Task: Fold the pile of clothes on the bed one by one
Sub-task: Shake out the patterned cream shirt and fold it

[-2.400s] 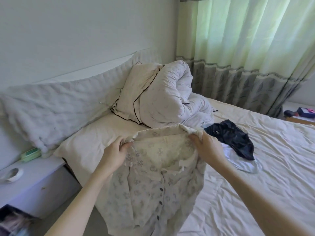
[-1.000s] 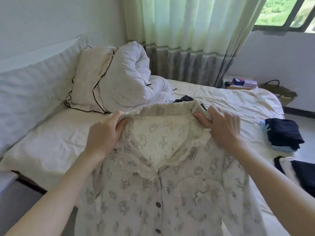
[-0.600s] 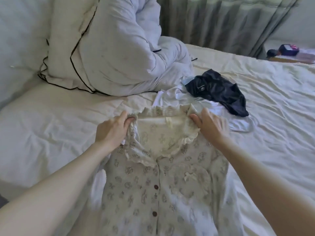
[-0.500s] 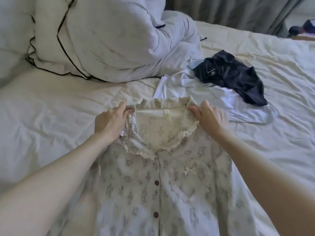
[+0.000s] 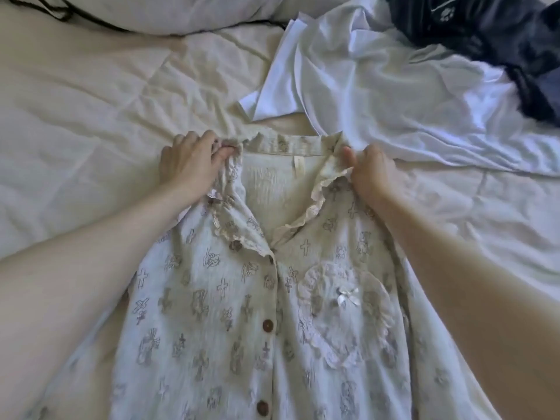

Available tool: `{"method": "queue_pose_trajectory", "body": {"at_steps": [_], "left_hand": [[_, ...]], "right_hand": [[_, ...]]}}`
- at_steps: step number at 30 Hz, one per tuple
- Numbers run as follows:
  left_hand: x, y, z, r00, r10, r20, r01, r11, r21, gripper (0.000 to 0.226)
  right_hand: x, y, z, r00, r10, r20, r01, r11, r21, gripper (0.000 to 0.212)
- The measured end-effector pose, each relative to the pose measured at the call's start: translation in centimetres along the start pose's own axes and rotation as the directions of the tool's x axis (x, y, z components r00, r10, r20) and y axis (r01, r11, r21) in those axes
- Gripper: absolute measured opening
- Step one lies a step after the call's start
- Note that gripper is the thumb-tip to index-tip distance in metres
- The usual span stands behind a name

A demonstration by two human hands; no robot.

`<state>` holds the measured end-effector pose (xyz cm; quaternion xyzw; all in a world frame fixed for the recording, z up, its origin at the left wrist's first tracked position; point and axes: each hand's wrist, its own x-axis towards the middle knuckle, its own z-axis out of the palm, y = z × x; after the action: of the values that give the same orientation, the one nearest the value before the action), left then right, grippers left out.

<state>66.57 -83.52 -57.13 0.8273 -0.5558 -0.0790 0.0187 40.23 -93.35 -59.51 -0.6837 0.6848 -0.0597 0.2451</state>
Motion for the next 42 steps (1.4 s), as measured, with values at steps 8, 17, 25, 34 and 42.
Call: {"method": "queue_pose_trajectory", "body": {"at_steps": [8,17,25,34,42], "left_hand": [[-7.0,-4.2,-1.2,0.992,-0.061,0.114,0.076,0.989,-0.125,0.055],[-22.9,-11.6,-1.9,0.972,-0.224,0.076,0.228,0.972,-0.061,0.058],[-24.7,-19.6,-2.3,0.936,-0.29,0.198,0.316,0.941,-0.117,0.059],[-24.4,-22.6,-1.2,0.972,-0.131,0.193,0.156,0.98,-0.12,0.035],[-16.5,-29.1,-6.3,0.892,-0.37,0.26,0.445,0.609,-0.657,0.017]], "right_hand": [[-8.3,-1.6,0.5,0.948,-0.289,-0.136,0.277,0.956,-0.099,0.049],[-25.8,-5.9,6.6,0.81,-0.54,0.228,0.58,0.794,-0.181,0.052],[-30.9,-10.3,10.5,0.761,-0.516,0.393,0.609,0.776,-0.162,0.058],[-30.1,-11.8,16.6,0.803,-0.315,0.505,0.544,0.734,-0.408,0.066],[-29.8,-12.1,16.4,0.789,-0.247,0.562,0.54,0.715,-0.444,0.064]]}}
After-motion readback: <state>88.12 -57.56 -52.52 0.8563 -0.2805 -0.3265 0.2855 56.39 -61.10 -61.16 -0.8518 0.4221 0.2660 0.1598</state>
